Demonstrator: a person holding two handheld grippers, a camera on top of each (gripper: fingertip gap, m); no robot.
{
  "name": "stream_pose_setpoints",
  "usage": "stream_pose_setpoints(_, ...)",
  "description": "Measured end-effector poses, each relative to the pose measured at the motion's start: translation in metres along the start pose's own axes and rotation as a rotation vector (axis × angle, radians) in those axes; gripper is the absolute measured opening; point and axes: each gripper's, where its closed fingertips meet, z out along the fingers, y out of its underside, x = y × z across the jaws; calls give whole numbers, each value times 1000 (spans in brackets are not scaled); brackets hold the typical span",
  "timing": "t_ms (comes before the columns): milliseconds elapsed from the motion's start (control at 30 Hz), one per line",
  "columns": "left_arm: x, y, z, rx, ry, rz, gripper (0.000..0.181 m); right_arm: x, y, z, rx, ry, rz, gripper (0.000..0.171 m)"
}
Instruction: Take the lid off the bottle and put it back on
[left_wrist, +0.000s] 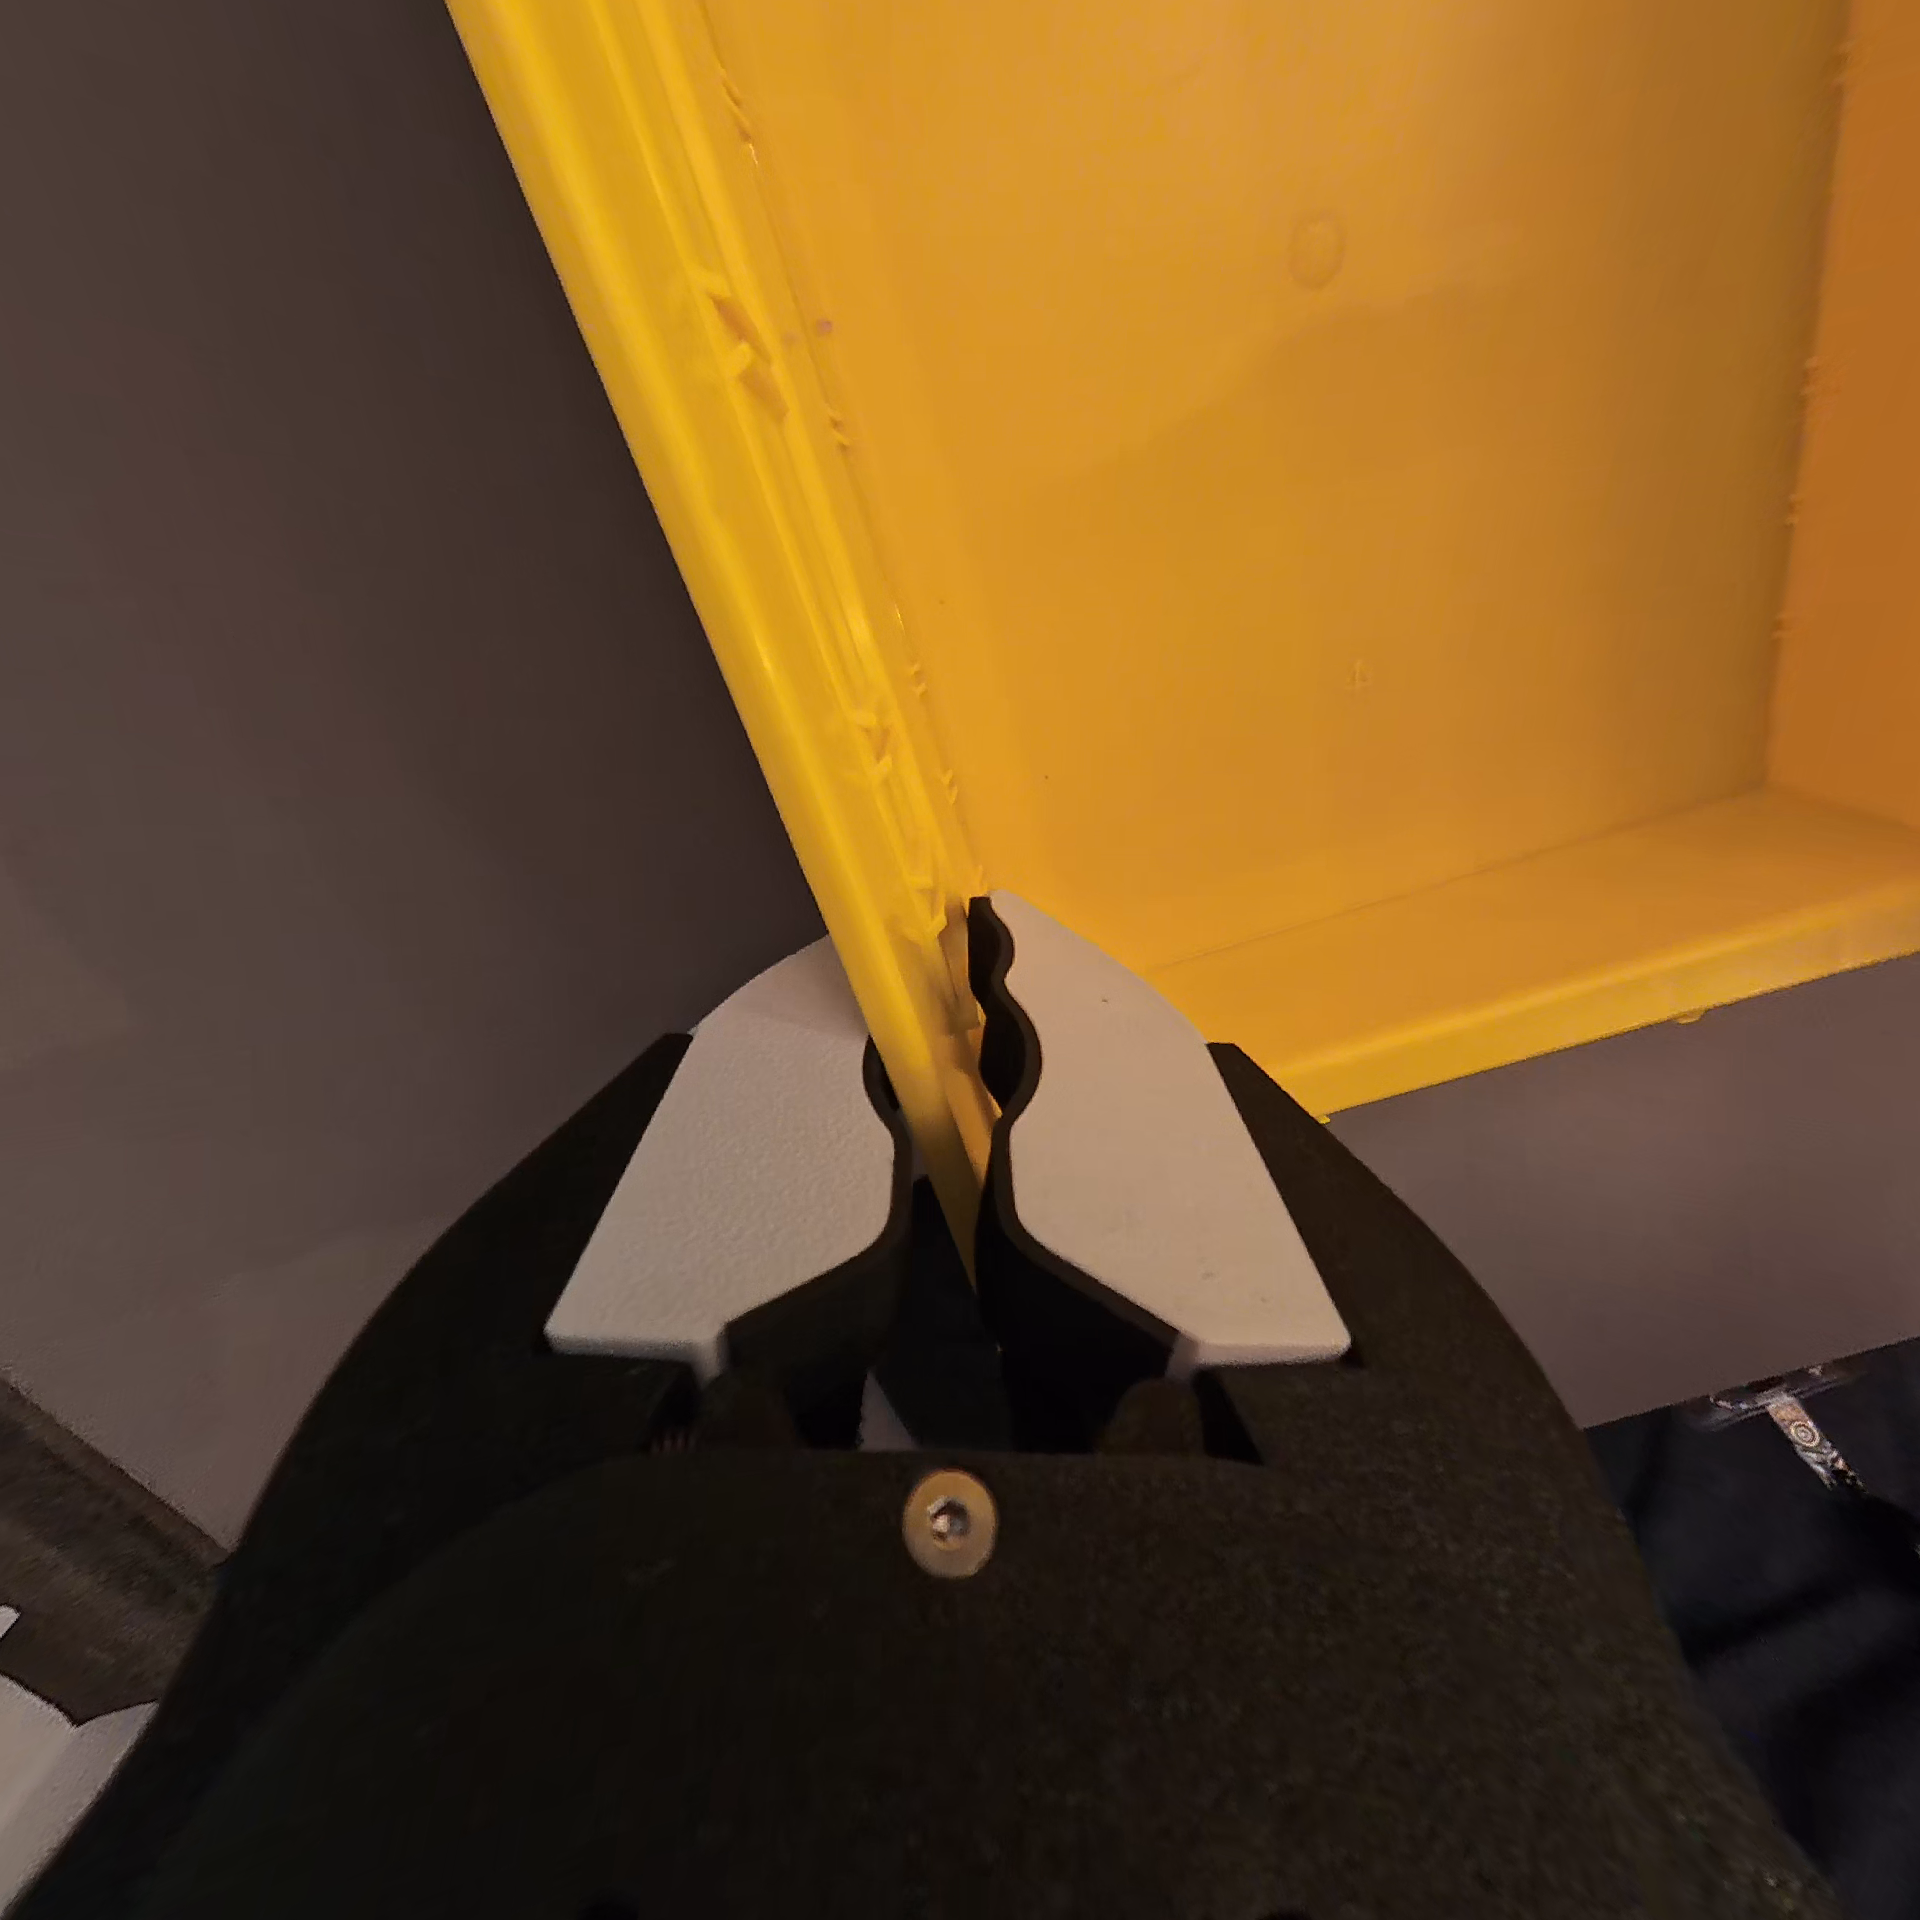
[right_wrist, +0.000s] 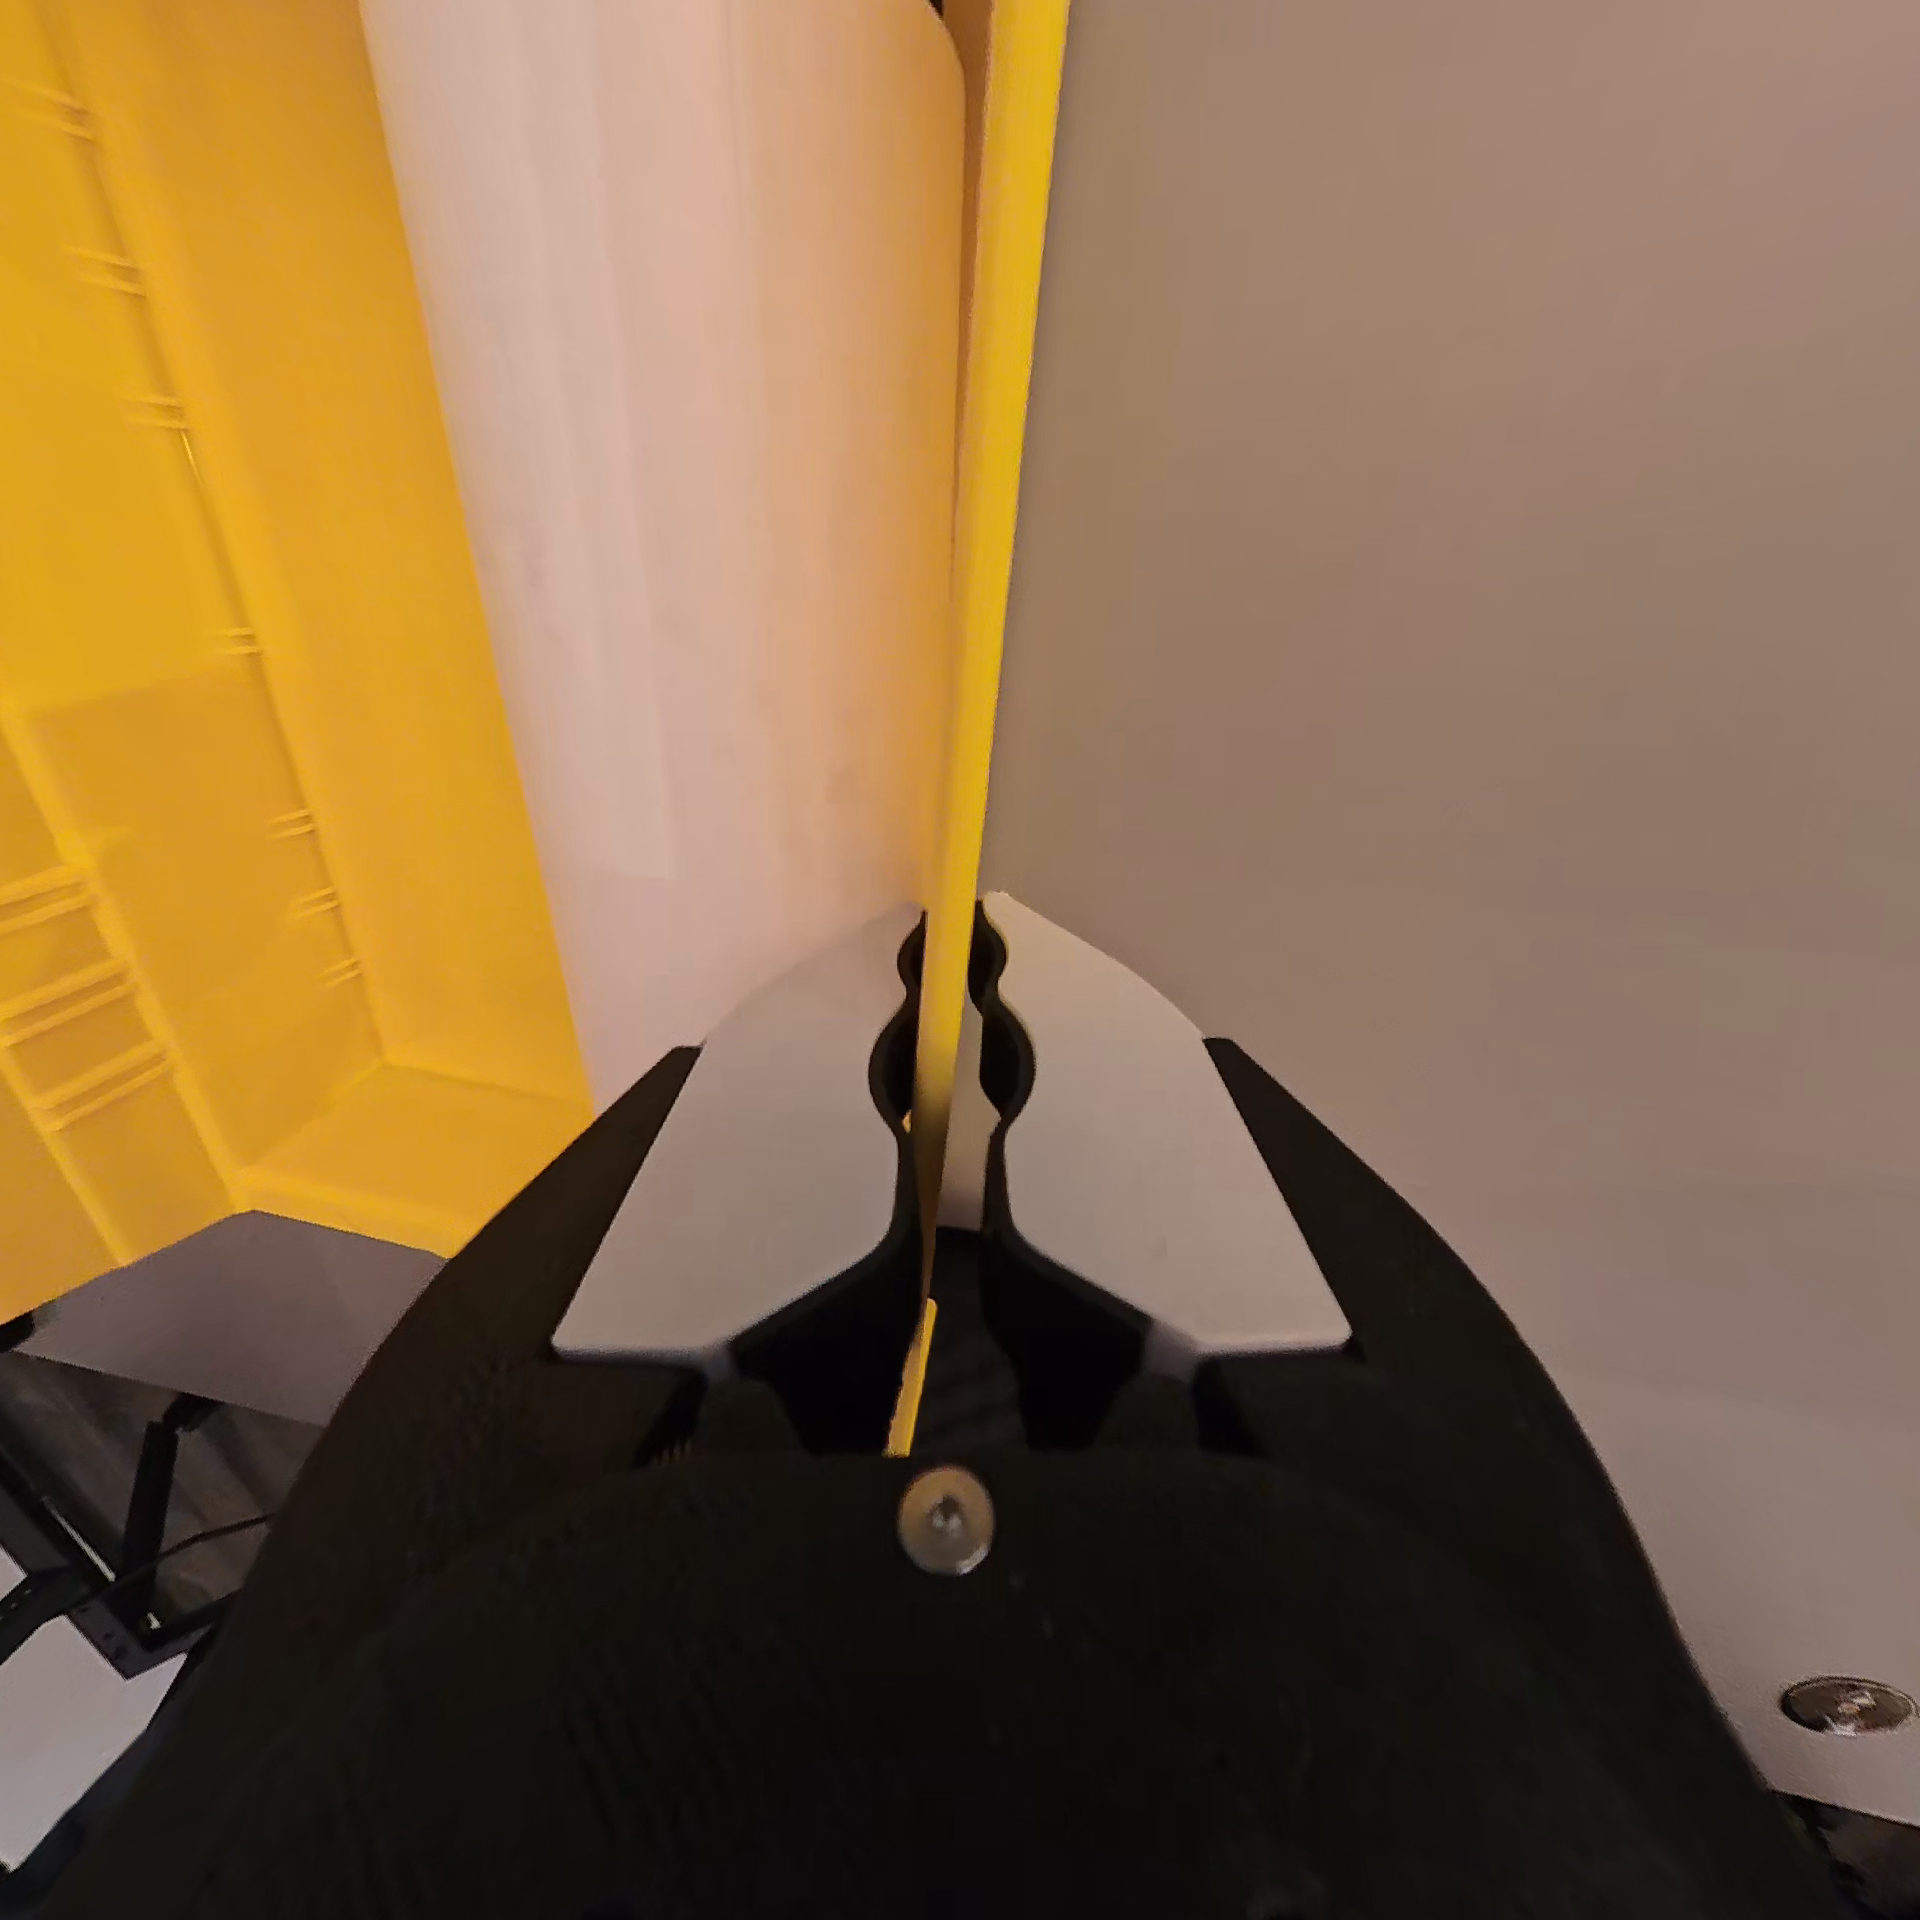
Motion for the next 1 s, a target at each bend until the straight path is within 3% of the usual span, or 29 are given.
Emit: stream_pose_setpoints(1000, 44, 5, 6, -49, 26, 31, 12, -49, -5, 11, -7, -51, -98, 9)
